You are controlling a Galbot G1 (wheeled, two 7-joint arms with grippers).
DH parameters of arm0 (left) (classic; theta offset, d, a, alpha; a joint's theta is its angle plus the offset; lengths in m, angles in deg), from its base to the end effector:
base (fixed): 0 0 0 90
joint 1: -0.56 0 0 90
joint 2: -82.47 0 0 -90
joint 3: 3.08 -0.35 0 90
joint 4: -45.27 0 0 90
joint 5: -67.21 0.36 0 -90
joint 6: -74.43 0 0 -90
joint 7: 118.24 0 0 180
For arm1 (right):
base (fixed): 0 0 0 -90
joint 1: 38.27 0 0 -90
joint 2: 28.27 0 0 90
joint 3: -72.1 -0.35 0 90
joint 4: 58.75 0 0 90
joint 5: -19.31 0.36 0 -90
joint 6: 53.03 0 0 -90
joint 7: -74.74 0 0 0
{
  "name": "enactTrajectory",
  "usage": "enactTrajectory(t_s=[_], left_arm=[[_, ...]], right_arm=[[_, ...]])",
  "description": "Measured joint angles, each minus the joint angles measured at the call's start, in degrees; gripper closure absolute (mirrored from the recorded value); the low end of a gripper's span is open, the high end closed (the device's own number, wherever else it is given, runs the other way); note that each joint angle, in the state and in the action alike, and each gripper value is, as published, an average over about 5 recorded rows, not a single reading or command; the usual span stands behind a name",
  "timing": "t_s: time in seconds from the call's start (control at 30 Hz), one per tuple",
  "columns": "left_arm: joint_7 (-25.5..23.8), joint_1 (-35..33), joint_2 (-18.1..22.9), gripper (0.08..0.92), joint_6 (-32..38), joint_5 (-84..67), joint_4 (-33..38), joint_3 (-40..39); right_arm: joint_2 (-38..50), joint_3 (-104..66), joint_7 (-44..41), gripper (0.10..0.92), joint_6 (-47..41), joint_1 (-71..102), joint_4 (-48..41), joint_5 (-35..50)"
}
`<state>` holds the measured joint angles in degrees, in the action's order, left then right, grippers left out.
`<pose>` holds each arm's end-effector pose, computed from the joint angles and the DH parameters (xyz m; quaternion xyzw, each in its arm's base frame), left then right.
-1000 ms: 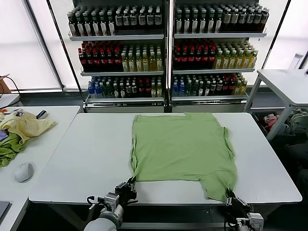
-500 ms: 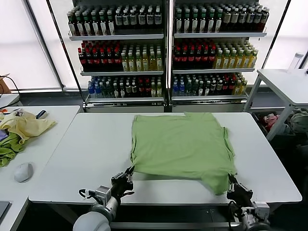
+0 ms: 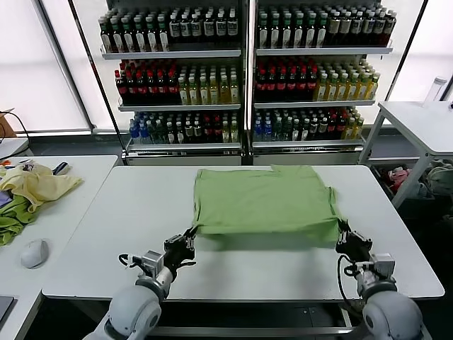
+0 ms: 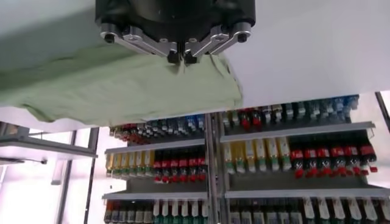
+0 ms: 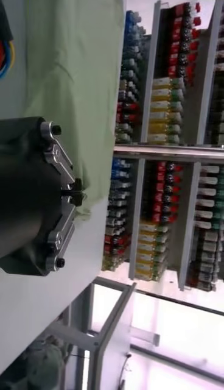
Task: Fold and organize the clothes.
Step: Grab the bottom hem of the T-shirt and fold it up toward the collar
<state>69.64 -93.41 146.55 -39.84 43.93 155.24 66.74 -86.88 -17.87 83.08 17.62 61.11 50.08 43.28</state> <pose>0.2992 -0.0057 -0.2766 -0.1592 -0.9743 -0.0429 0.1532 0.3036 -0.1216 -0.2525 -0.0018 -0.9921 0.0776 0.0986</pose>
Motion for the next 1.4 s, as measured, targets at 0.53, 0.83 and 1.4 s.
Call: enactTrajectory(t_s=[0.53,0.83,1.4], left_arm=[[0.8,11.1,1.2,0.895,0.3,4.8,-11.4,-6.1],[1.3,13.0,2.3,0.759,0.0,8.0,-14.9,-7.5],[2.8,10.3,2.3,0.283,-0.8,8.8,-14.5,-6.0]], right_arm=[[-0.1,7.7,-1.3,0.906,0.8,-12.3,-10.5,-3.8],[-1.0,9.4,-2.5,0.772,0.2,-13.1,-11.9,-5.9],[1.0,4.4,-0.7,0.297,-1.9,-8.1,-11.4,-3.2]])
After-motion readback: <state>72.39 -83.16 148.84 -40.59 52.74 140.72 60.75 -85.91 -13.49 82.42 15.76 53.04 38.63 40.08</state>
